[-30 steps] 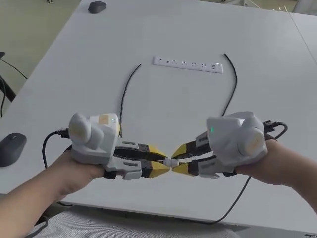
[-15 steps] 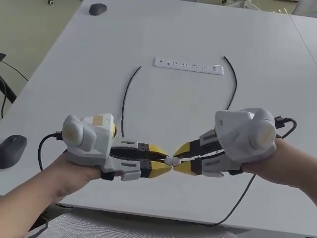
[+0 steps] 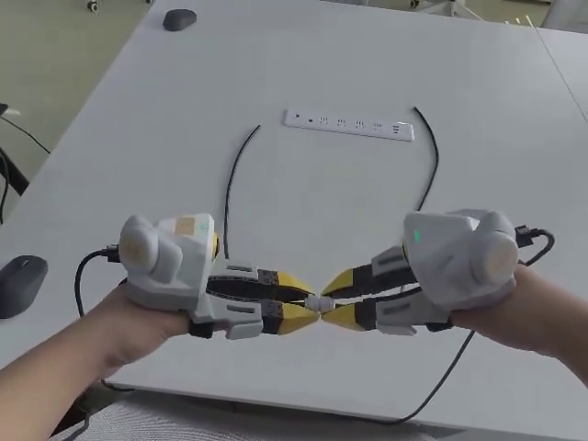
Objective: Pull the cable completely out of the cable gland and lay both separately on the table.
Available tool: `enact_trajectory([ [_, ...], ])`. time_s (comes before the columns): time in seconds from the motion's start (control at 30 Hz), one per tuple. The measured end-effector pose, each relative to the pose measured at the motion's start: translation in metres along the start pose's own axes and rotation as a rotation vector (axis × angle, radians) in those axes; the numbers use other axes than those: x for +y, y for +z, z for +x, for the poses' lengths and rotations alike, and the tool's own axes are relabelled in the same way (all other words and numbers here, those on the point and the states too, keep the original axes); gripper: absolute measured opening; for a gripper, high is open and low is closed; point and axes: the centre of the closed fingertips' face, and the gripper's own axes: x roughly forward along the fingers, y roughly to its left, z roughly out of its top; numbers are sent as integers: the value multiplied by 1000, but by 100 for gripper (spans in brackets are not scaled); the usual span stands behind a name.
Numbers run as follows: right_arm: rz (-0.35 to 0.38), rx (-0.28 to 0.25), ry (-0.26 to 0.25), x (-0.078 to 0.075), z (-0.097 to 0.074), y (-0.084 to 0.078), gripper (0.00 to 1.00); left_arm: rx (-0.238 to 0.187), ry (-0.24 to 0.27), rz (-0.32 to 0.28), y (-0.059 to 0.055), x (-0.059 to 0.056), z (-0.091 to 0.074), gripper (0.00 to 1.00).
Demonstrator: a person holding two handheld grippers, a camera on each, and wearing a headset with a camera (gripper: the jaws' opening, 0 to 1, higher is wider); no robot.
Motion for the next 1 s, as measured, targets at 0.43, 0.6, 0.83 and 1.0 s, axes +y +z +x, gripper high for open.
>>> enact_trajectory([
  [0.43,-8,-22,11,-3,-1,-1,6,0,-22,-22,1,5,2,16],
  [0.6,-19,-23,6,-6,-1,-1,6,-2,-21,-23,0,8,1,16],
  [0.83,3,-18,7,-6,0,-5,7,19,-9,-52,-2,9,4,15],
  [1.0,66,-47,5,-8,-1,-5,8,23,-3,-28,-1,7,4,15],
])
